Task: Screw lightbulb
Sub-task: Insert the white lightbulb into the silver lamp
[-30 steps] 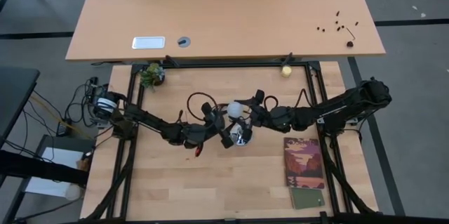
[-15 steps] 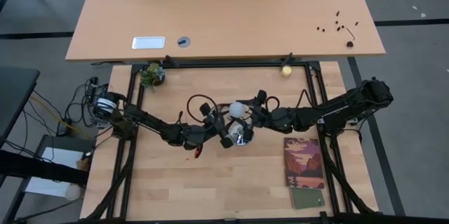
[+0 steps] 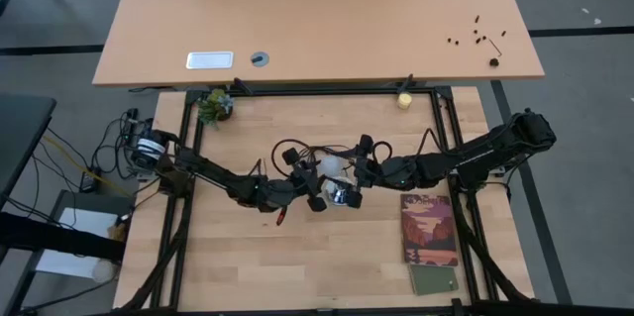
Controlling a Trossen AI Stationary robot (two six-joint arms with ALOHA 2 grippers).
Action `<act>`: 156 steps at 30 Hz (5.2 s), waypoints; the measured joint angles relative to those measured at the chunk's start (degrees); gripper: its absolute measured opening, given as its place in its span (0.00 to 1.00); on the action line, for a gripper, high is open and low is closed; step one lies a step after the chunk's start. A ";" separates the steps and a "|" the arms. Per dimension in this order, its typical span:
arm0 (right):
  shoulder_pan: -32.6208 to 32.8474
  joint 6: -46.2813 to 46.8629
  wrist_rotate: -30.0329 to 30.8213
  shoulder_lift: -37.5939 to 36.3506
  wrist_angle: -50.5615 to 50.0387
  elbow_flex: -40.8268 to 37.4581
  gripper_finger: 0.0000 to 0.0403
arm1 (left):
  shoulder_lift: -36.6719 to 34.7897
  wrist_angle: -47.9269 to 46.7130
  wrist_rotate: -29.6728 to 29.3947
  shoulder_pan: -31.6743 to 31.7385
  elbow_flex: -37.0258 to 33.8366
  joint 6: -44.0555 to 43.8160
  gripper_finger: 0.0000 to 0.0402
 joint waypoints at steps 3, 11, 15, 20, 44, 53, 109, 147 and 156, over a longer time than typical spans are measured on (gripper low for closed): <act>-0.07 1.15 -1.07 -0.03 -3.47 0.36 0.84 | 0.02 -0.60 0.04 -0.02 0.00 0.38 0.39; -0.55 2.79 -0.84 0.20 -23.31 7.15 0.87 | -0.20 0.70 -2.27 0.15 0.11 0.81 0.39; -1.12 4.50 -0.17 0.20 -32.89 11.43 0.87 | -0.16 -1.37 -0.82 -0.02 0.11 0.74 0.39; -1.56 9.94 -0.54 0.34 -36.77 14.60 0.87 | -0.09 -3.06 -1.12 -0.35 0.09 0.57 0.39; -2.45 7.98 1.17 4.04 -27.26 14.88 0.87 | -0.04 -2.36 -0.37 -0.37 0.22 0.80 0.39; -4.41 7.66 0.70 4.28 -24.96 14.99 0.87 | -0.02 -2.26 -1.64 -0.37 0.22 0.76 0.39; -9.49 15.72 -9.68 3.96 -22.65 14.93 0.66 | 0.00 10.71 -12.82 -3.42 0.22 41.21 0.39; -13.56 3.42 -26.19 -1.42 -56.19 21.09 0.64 | 2.51 -12.50 0.90 -5.85 0.26 -20.57 0.46; -13.56 0.50 -29.00 -0.82 -61.52 21.46 0.67 | 10.17 -4.95 4.07 -5.89 0.22 -25.90 0.58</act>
